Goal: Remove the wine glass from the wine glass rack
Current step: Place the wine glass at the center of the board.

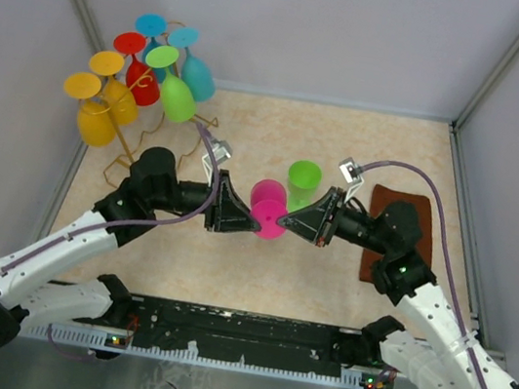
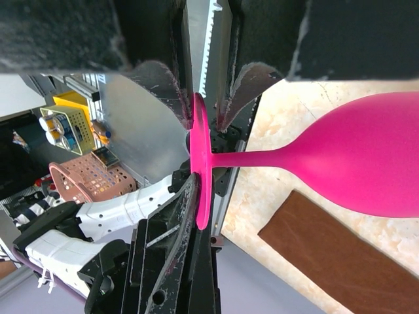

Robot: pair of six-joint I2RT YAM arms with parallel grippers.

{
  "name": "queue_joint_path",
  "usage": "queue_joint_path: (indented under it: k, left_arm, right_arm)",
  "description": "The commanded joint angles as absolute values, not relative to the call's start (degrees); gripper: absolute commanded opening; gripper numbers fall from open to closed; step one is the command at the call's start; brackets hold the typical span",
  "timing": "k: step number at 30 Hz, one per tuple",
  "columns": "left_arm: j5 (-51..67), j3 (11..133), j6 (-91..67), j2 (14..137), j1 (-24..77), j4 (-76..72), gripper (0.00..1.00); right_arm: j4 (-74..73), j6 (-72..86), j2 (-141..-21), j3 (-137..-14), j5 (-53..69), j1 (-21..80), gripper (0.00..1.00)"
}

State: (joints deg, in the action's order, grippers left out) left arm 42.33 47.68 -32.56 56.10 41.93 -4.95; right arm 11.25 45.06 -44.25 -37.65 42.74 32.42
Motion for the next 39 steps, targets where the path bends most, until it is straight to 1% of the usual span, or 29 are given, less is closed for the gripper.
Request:
queue_joint_path:
  k: [1, 5, 11, 13, 15, 17, 19, 21, 24, 25, 27, 29, 31, 34, 37, 39]
  left_arm:
    - [43.3, 49.8, -32.1, 57.3, 43.2, -5.7, 0.26]
    - [42.2, 51.6, -31.6, 58.9, 44.0, -5.9, 0.24]
    - [41.5, 51.3, -32.3, 59.4, 44.5, -7.9, 0.15]
    - [41.7, 50.8, -33.0, 59.5, 44.5, -8.9, 0.09]
    - [42.0, 50.2, -33.5, 59.4, 44.6, -9.9, 0.0]
    - [42.1, 49.6, -33.4, 59.2, 44.7, -10.4, 0.0]
    - [41.6, 49.2, -31.7, 58.3, 44.7, -10.3, 0.0]
    - [40.9, 48.3, -30.0, 56.9, 44.7, -10.8, 0.0]
    - [39.9, 46.2, -27.0, 54.2, 44.7, -12.4, 0.0]
    - [39.5, 45.5, -26.0, 53.5, 44.7, -12.8, 0.0]
    - [39.5, 44.1, -24.1, 51.9, 44.7, -13.5, 0.0]
    - [40.4, 42.7, -22.6, 50.7, 44.7, -14.5, 0.0]
    - [42.0, 40.9, -20.7, 49.7, 44.7, -15.9, 0.0]
    - [43.9, 37.2, -17.9, 47.7, 44.7, -19.5, 0.0]
    - [44.4, 32.7, -15.3, 44.9, 44.7, -23.1, 0.0]
    - [44.5, 30.7, -13.3, 43.5, 44.7, -24.2, 0.0]
  right_arm:
    - [16.8, 45.2, -42.8, -41.0, 42.9, 32.9, 0.0]
    - [17.6, 45.6, -42.7, -41.0, 43.4, 32.9, 0.0]
    - [17.1, 45.2, -42.4, -41.3, 44.9, 32.9, 0.0]
    - [16.5, 44.8, -42.2, -41.3, 44.9, 32.9, 0.0]
    - [16.8, 44.8, -42.0, -41.3, 44.8, 32.9, 0.0]
    - [17.0, 44.8, -41.9, -41.4, 44.8, 32.9, 0.01]
    - [16.3, 44.2, -41.6, -41.8, 44.5, 33.0, 0.1]
    - [14.4, 42.7, -41.0, -42.3, 43.5, 32.9, 0.21]
    - [9.9, 39.1, -39.6, -43.2, 41.4, 32.9, 0.28]
    - [8.4, 37.9, -39.1, -43.5, 40.2, 32.9, 0.32]
    - [5.9, 36.1, -38.3, -44.2, 38.1, 32.9, 0.41]
    - [3.8, 34.9, -37.4, -44.6, 35.8, 32.9, 0.53]
    - [1.7, 33.6, -36.4, -45.0, 32.4, 32.9, 0.58]
    - [-3.9, 28.0, -34.6, -46.4, 25.7, 32.9, 0.61]
    - [-12.7, 21.8, -33.3, -49.9, 15.7, 32.9, 0.65]
    - [-17.6, 19.4, -33.1, -52.5, 9.1, 32.9, 0.74]
